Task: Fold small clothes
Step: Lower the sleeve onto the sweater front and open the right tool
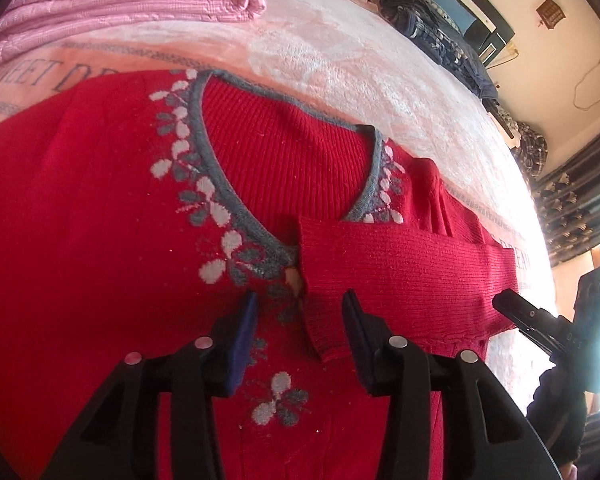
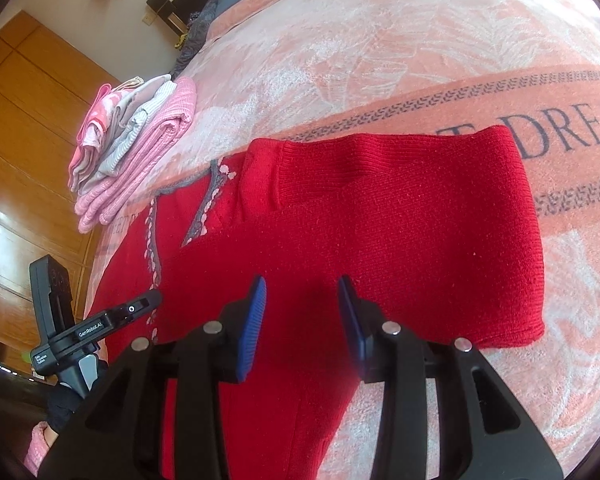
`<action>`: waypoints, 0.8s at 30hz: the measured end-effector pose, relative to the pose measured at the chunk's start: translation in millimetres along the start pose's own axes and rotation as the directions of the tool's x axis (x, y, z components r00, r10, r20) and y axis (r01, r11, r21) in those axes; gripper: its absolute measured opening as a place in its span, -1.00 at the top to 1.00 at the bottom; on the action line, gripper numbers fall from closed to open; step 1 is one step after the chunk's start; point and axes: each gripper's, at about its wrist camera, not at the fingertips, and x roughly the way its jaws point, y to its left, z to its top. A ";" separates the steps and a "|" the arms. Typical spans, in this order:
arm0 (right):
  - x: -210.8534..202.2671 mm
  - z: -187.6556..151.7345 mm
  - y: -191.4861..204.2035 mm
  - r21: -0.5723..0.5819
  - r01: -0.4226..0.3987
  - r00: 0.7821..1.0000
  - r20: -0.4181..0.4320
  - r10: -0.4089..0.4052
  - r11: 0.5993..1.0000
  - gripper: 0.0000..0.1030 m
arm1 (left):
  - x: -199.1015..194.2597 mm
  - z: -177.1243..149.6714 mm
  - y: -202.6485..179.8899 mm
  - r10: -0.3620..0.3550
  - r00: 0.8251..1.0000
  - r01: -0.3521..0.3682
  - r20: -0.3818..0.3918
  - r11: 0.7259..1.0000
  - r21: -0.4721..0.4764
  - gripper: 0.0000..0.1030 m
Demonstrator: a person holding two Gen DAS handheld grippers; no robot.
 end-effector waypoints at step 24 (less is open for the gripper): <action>-31.4 9.0 -16.2 0.049 -0.057 0.995 0.087 0.053 0.997 0.21 | -62.9 13.0 9.2 -0.052 0.983 0.062 0.174 0.997 -0.051 0.85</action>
